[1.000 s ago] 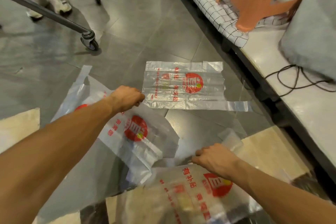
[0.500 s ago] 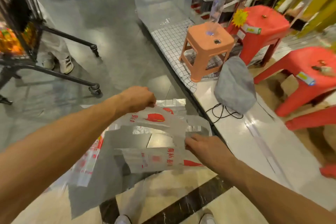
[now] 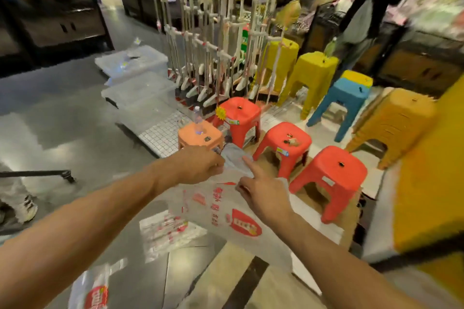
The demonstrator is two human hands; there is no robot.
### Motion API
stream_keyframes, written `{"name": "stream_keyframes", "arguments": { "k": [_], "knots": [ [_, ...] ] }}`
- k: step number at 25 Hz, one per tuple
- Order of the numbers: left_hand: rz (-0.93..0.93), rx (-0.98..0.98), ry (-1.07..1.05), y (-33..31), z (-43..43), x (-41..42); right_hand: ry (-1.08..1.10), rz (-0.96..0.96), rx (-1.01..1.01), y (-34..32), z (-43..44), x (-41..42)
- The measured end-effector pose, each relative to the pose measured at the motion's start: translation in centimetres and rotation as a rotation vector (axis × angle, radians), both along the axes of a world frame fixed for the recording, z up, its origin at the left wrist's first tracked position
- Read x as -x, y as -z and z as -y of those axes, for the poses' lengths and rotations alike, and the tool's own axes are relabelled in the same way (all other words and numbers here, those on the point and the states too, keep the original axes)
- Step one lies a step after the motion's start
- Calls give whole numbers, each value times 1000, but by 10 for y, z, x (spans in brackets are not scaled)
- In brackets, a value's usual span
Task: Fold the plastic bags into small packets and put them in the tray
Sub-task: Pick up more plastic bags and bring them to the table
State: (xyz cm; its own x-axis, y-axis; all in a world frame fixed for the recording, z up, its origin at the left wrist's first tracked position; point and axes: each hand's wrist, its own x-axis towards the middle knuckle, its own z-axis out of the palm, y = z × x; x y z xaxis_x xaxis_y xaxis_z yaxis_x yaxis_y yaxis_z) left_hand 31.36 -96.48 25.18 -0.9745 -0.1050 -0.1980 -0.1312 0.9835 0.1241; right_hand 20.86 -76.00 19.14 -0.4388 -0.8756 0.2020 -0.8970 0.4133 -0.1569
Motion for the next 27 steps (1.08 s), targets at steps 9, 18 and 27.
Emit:
{"name": "stream_keyframes", "arguments": {
  "k": [9, 18, 27],
  "knots": [
    [-118, 10, 444, -151, -197, 69, 365, -253, -10, -171, -214, 5],
    [-175, 104, 770, -191, -454, 166, 794, -153, -93, -204, -538, 12],
    [-103, -48, 944, -156, -677, 255, 972, -69, -49, -198, -782, 21]
  ]
}}
